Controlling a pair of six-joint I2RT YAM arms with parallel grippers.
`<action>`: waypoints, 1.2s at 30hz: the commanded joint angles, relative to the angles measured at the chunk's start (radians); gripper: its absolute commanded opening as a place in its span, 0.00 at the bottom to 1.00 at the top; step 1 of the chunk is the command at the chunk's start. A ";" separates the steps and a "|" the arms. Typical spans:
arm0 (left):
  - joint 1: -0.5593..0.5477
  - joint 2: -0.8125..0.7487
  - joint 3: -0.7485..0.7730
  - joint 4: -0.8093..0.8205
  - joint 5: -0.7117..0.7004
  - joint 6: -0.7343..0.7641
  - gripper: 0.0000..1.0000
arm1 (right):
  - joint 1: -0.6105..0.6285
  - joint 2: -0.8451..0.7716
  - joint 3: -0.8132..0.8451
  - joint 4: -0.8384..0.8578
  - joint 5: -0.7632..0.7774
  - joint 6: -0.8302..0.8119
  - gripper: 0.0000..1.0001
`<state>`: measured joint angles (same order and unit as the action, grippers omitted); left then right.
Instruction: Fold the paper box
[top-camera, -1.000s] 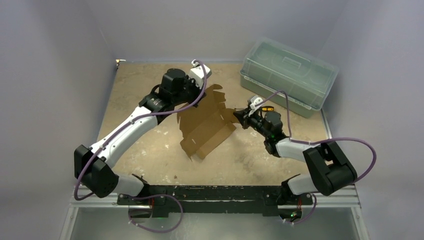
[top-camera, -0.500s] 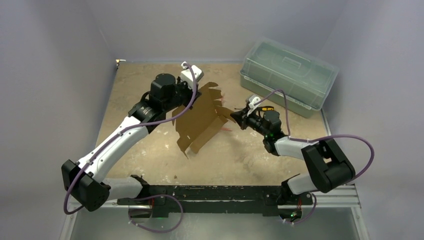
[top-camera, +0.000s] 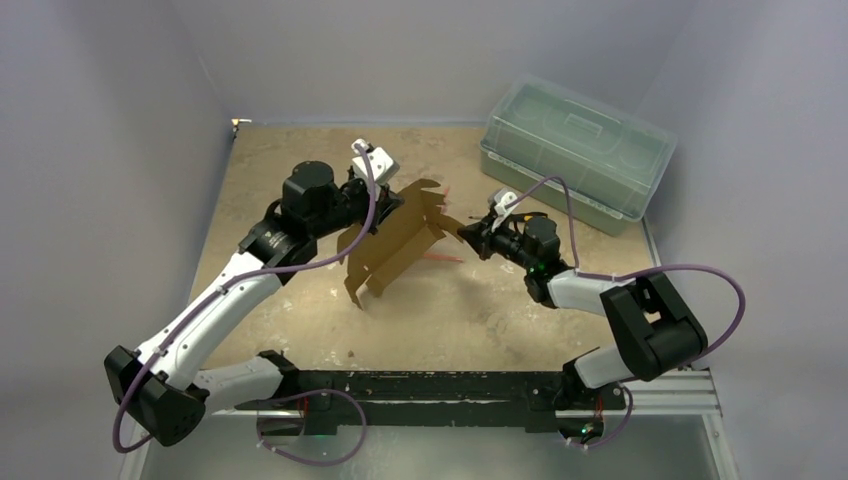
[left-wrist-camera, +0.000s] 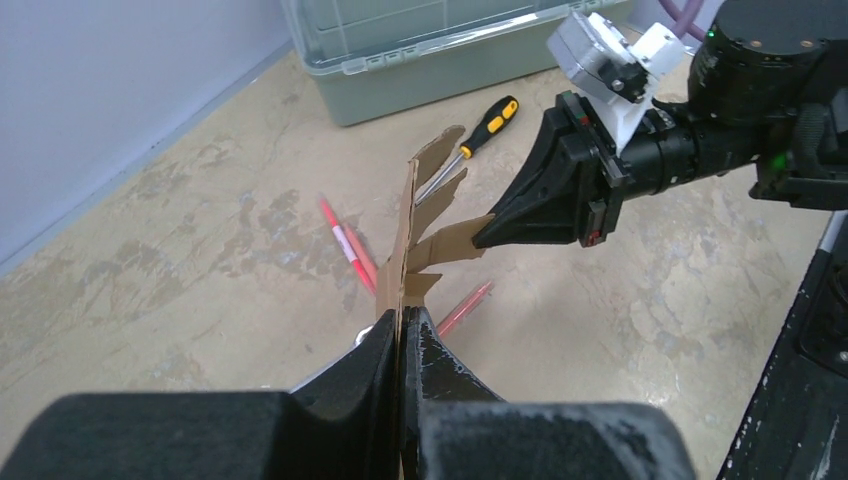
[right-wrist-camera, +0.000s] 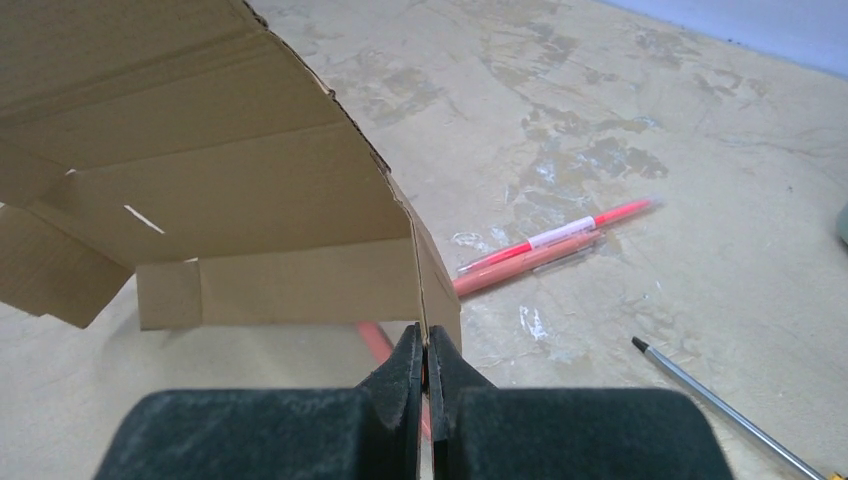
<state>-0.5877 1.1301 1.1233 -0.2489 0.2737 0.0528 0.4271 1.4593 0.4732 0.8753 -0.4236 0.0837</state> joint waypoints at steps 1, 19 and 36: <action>0.000 -0.062 -0.005 0.068 0.083 0.048 0.00 | -0.002 -0.004 0.032 -0.039 -0.035 0.022 0.00; 0.000 -0.087 -0.006 -0.063 0.164 -0.004 0.00 | -0.015 -0.053 0.095 -0.170 -0.149 -0.103 0.00; 0.000 -0.065 -0.047 -0.095 0.203 -0.007 0.00 | -0.015 -0.026 0.091 -0.293 -0.154 -0.091 0.00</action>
<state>-0.5869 1.0657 1.0817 -0.3691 0.4351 0.0456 0.4175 1.4269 0.5457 0.5915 -0.5835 -0.0372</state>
